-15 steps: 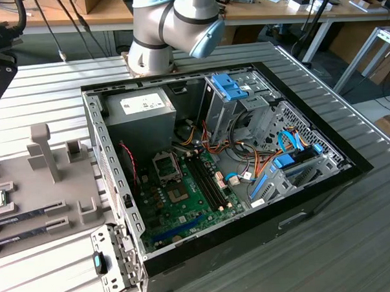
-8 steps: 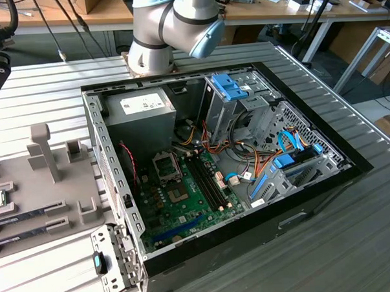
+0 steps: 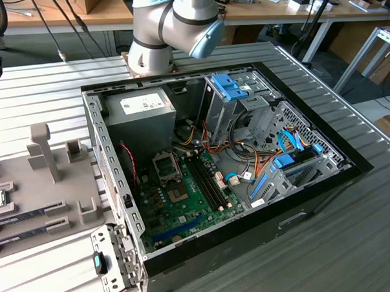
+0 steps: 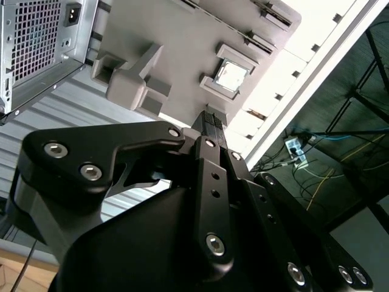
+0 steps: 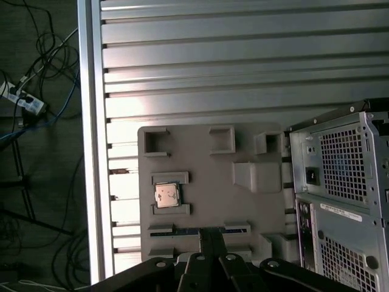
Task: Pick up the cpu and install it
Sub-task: 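Reach for the cpu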
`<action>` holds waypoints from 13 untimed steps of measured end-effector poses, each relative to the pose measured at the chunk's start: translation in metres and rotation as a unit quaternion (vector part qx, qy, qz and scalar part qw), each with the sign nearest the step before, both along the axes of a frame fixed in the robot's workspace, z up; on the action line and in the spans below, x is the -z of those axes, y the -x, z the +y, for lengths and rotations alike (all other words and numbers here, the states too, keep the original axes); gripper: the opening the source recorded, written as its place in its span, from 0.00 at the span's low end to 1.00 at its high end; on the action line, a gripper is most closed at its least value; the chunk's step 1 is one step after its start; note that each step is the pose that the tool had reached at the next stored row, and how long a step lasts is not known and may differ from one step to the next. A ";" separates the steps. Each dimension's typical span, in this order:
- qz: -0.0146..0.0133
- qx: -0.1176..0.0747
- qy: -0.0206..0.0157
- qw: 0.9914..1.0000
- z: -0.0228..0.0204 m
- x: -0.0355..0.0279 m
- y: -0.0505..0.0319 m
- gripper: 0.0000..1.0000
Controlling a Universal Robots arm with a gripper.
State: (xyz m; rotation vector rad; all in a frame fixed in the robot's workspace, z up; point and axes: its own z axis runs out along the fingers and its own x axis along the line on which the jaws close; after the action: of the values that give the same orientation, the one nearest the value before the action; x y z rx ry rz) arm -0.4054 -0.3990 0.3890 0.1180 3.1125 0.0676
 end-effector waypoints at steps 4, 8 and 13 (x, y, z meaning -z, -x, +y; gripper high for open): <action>0.000 0.000 0.000 1.000 0.0000 0.0003 0.0027 0.11; 0.000 0.000 0.000 1.000 0.0000 0.0005 0.0055 0.11; 0.000 0.000 0.000 1.000 0.0000 0.0008 0.0088 0.11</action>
State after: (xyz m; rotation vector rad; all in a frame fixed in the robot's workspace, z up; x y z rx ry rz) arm -0.4142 -0.3989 0.3881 0.1180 3.1126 0.0675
